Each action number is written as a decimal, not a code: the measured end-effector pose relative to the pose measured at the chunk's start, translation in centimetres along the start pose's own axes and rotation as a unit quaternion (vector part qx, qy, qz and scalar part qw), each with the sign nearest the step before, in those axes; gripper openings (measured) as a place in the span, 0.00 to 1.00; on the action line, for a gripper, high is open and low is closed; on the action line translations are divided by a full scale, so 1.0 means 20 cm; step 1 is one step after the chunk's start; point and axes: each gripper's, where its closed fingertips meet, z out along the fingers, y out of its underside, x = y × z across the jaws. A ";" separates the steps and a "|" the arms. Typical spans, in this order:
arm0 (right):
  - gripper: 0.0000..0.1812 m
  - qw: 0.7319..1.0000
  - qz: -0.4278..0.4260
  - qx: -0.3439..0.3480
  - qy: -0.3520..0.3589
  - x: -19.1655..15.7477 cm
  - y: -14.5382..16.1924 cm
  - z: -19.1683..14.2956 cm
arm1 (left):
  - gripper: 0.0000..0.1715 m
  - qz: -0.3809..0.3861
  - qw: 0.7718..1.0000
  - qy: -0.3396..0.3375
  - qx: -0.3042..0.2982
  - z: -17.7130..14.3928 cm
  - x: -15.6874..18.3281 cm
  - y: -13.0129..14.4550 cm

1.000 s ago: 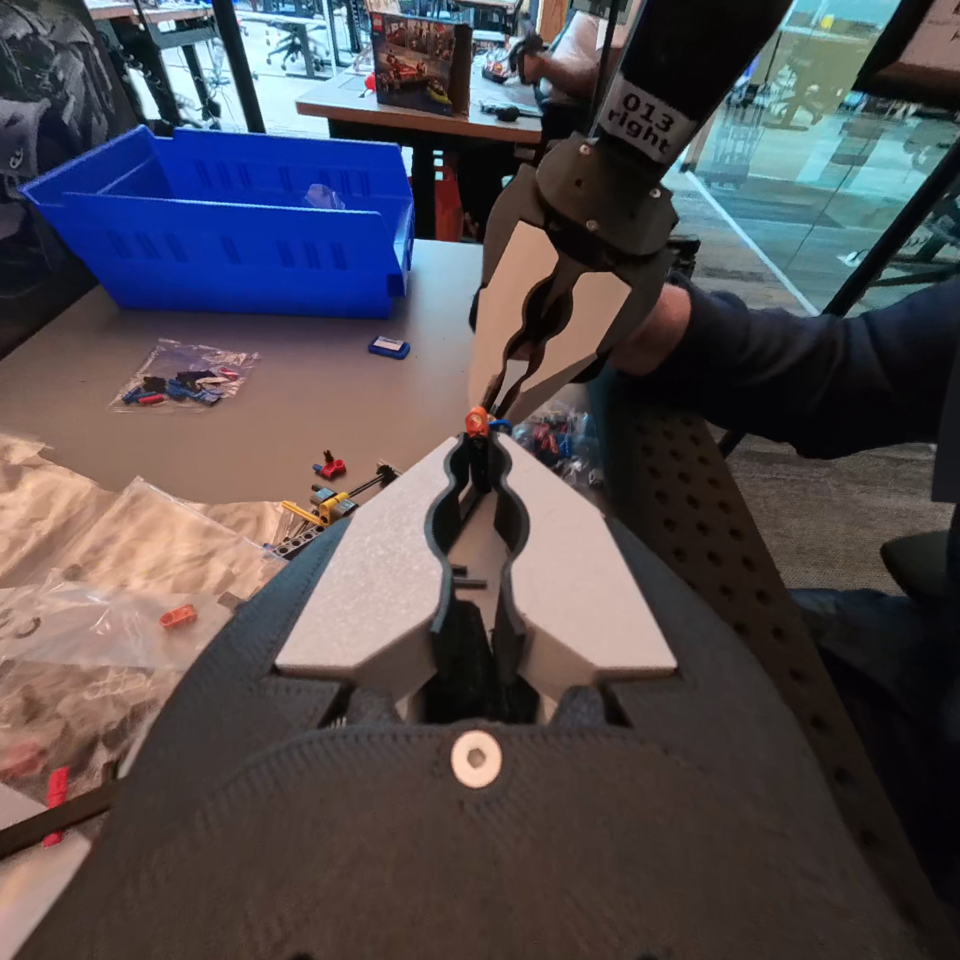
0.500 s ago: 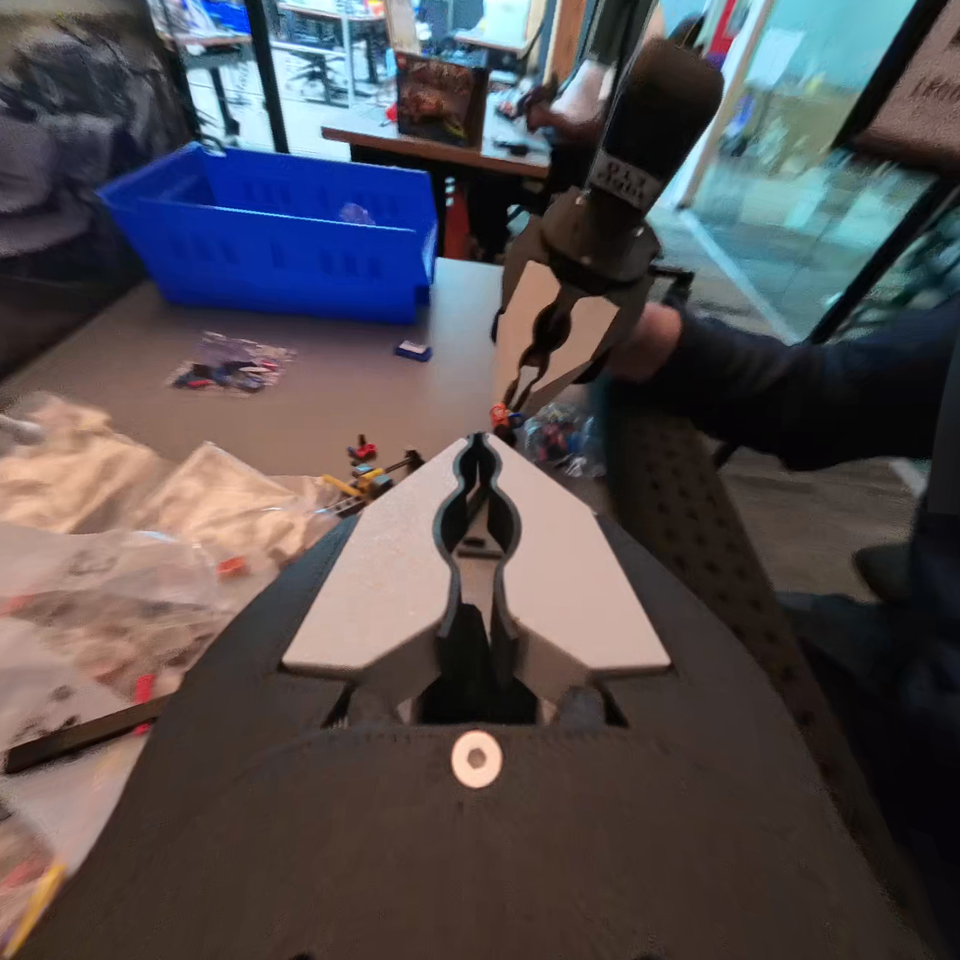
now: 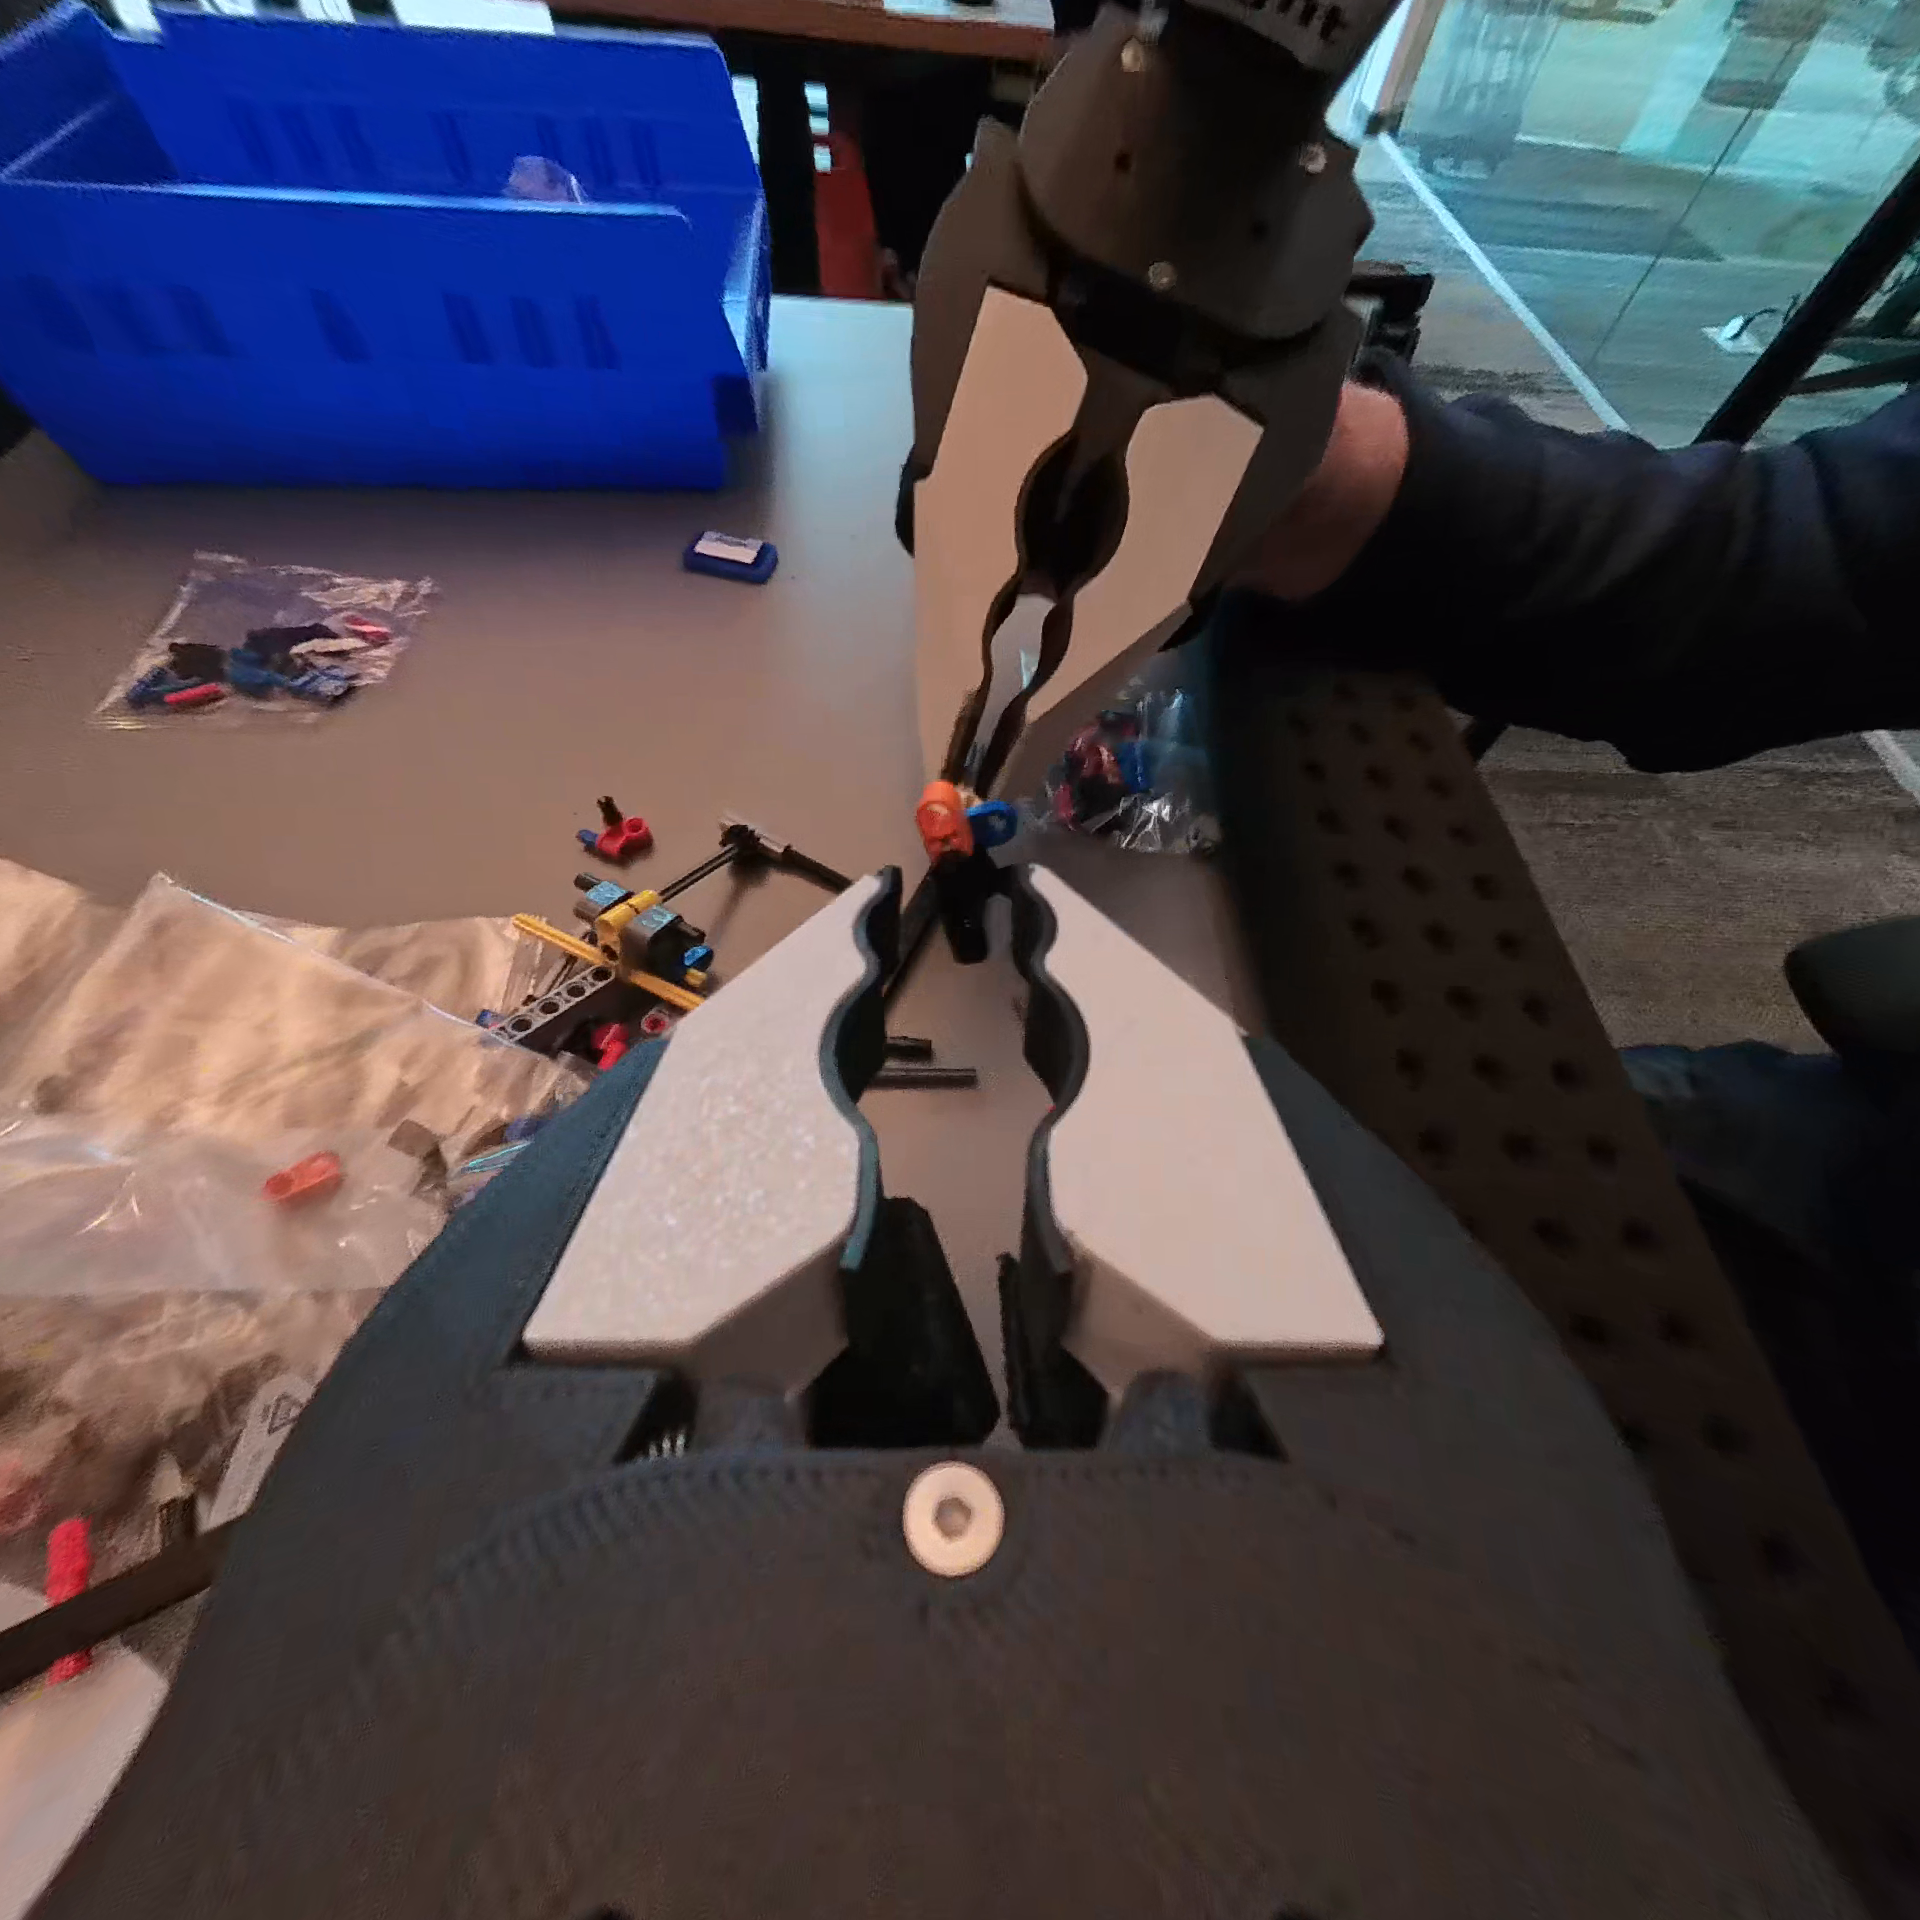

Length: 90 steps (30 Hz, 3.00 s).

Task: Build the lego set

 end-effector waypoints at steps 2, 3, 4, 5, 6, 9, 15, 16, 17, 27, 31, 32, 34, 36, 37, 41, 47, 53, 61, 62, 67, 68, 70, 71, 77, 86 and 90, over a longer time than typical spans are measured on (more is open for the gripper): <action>0.00 1.000 -0.008 0.000 0.004 0.00 -0.01 0.01 | 0.09 0.006 1.000 0.005 -0.002 0.01 0.02 0.00; 0.01 1.000 -0.011 0.001 0.005 -0.01 -0.01 0.01 | 0.09 0.009 1.000 0.003 0.001 0.01 0.02 -0.01; 0.01 1.000 -0.013 0.002 0.006 -0.01 -0.02 0.00 | 0.08 0.019 1.000 -0.005 -0.003 0.01 0.02 -0.01; 0.01 1.000 -0.015 0.003 0.009 -0.01 -0.02 0.00 | 0.07 0.027 1.000 -0.013 0.005 0.00 0.02 -0.03; 0.01 1.000 -0.020 0.004 0.011 -0.01 -0.03 0.00 | 0.07 0.020 1.000 -0.007 0.016 -0.01 0.03 -0.05; 0.01 1.000 -0.016 0.008 0.008 -0.02 -0.03 -0.01 | 0.06 0.014 1.000 0.003 0.020 -0.02 0.04 -0.06; 0.01 1.000 -0.019 0.022 0.001 -0.03 -0.06 -0.03 | 0.06 0.004 0.999 0.014 0.044 -0.04 0.06 -0.10; 0.01 1.000 -0.021 0.021 0.001 -0.03 -0.06 -0.04 | 0.06 0.001 0.999 0.014 0.046 -0.04 0.06 -0.10; 0.01 1.000 -0.023 0.020 0.001 -0.03 -0.05 -0.04 | 0.06 -0.003 0.999 0.018 0.048 -0.04 0.07 -0.10; 0.01 1.000 -0.022 0.020 0.002 -0.03 -0.05 -0.04 | 0.04 0.001 0.999 0.014 0.047 -0.06 0.05 -0.10; 0.01 1.000 -0.017 0.026 0.002 -0.02 -0.06 -0.05 | 0.03 0.009 0.999 0.004 0.052 -0.07 0.04 -0.10; 0.01 0.999 -0.013 0.032 0.000 -0.02 -0.06 -0.06 | 0.04 0.015 0.998 -0.001 0.056 -0.07 0.05 -0.11; 0.01 0.999 -0.009 0.037 -0.005 -0.03 -0.07 -0.06 | 0.04 0.000 0.998 0.006 0.063 -0.08 0.05 -0.12; 0.01 0.999 -0.010 0.041 -0.005 -0.03 -0.07 -0.07 | 0.04 -0.008 0.997 0.007 0.074 -0.08 0.05 -0.14; 0.01 0.999 -0.012 0.044 -0.003 -0.03 -0.08 -0.07 | 0.03 -0.009 0.997 0.006 0.076 -0.08 0.05 -0.14; 0.01 0.999 -0.015 0.042 -0.003 -0.03 -0.08 -0.07 | 0.04 -0.020 0.997 0.008 0.078 -0.09 0.05 -0.14; 0.01 0.997 0.013 0.076 -0.025 -0.04 -0.12 -0.10 | 0.03 -0.019 0.995 0.013 0.094 -0.11 0.06 -0.18; 0.01 0.998 0.006 0.063 -0.019 -0.03 -0.10 -0.09 | 0.04 -0.031 0.995 0.015 0.096 -0.10 0.05 -0.16; 0.03 0.996 0.041 0.068 -0.027 0.00 -0.08 -0.09 | 0.04 0.031 0.998 -0.030 0.043 -0.08 0.02 -0.11; 0.05 0.995 0.040 0.082 -0.024 0.01 -0.10 -0.11 | 0.04 0.031 0.998 -0.028 0.046 -0.09 0.02 -0.11; 0.10 0.993 0.049 0.097 -0.043 -0.01 -0.13 -0.10 | 0.04 0.054 0.998 -0.027 0.024 -0.05 0.04 -0.08; 0.11 0.992 0.048 0.103 -0.054 -0.03 -0.14 -0.09 | 0.04 0.066 0.997 -0.035 0.009 -0.04 0.04 -0.06; 0.13 0.994 0.045 0.087 -0.054 -0.04 -0.12 -0.06 | 0.04 0.082 0.996 -0.043 -0.005 -0.01 0.04 -0.05; 0.13 0.994 0.044 0.088 -0.056 -0.05 -0.13 -0.06 | 0.04 0.084 0.996 -0.037 -0.003 0.00 0.06 -0.05; 0.03 0.998 0.028 0.050 -0.036 -0.04 -0.09 -0.02 | 0.04 0.095 0.994 -0.045 -0.017 0.03 0.05 -0.03; 0.03 0.995 0.037 0.090 -0.025 -0.02 -0.15 -0.09 | 0.04 0.029 0.998 -0.024 0.055 -0.03 0.05 -0.12; 0.03 0.994 0.043 0.098 -0.031 -0.03 -0.16 -0.10 | 0.04 0.019 0.998 -0.012 0.059 -0.04 0.05 -0.12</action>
